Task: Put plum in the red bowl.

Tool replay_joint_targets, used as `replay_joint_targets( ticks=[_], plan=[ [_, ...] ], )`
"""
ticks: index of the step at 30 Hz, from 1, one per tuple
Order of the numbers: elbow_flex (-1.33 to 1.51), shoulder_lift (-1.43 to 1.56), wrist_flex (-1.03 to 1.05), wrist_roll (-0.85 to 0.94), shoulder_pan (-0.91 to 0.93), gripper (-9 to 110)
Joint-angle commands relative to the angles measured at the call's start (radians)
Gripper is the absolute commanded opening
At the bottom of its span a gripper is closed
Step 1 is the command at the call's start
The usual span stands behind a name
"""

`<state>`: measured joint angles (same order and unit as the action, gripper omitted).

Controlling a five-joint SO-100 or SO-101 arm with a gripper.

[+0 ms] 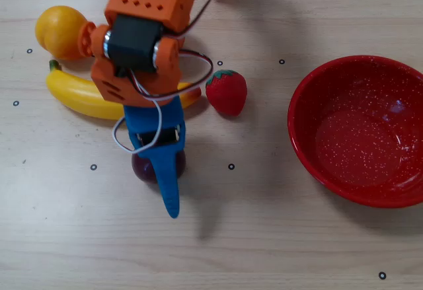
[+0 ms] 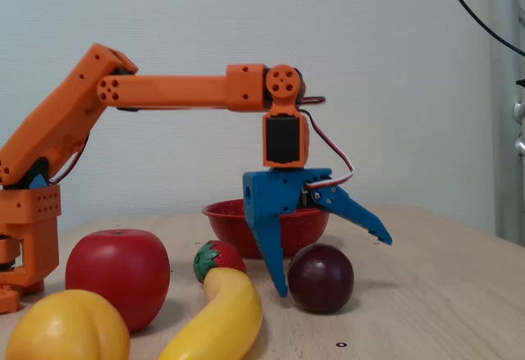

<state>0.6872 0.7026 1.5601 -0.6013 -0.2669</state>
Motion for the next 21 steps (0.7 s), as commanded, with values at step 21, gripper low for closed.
replay_joint_targets(
  ticks=[21],
  plan=[
    [-0.242,-0.054,0.025,0.089,-0.006,58]
  ],
)
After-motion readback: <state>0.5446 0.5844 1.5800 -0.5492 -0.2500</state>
